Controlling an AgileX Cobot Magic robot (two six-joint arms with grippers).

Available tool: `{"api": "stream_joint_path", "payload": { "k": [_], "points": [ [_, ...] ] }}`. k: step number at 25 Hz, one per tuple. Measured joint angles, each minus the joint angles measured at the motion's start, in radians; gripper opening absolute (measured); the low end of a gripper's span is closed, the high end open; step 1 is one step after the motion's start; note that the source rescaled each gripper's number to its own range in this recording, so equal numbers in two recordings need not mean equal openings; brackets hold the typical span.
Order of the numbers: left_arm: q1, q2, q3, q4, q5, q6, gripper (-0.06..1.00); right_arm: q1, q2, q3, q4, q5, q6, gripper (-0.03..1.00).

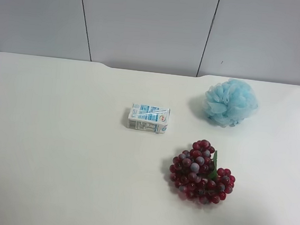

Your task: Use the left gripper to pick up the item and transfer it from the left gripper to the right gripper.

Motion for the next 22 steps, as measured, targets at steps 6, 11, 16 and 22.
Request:
{"api": "stream_joint_path", "payload": {
  "k": [6, 11, 16, 22],
  "points": [
    [0.000, 0.000, 0.000, 0.000, 0.000, 0.000, 1.00, 0.000, 0.000, 0.000, 0.000, 0.000, 0.000, 1.00],
    [0.000, 0.000, 0.000, 0.000, 0.000, 0.000, 1.00, 0.000, 0.000, 0.000, 0.000, 0.000, 0.000, 1.00],
    [0.000, 0.000, 0.000, 0.000, 0.000, 0.000, 1.00, 0.000, 0.000, 0.000, 0.000, 0.000, 0.000, 1.00],
    [0.000, 0.000, 0.000, 0.000, 0.000, 0.000, 1.00, 0.000, 0.000, 0.000, 0.000, 0.000, 0.000, 1.00]
  ]
}}
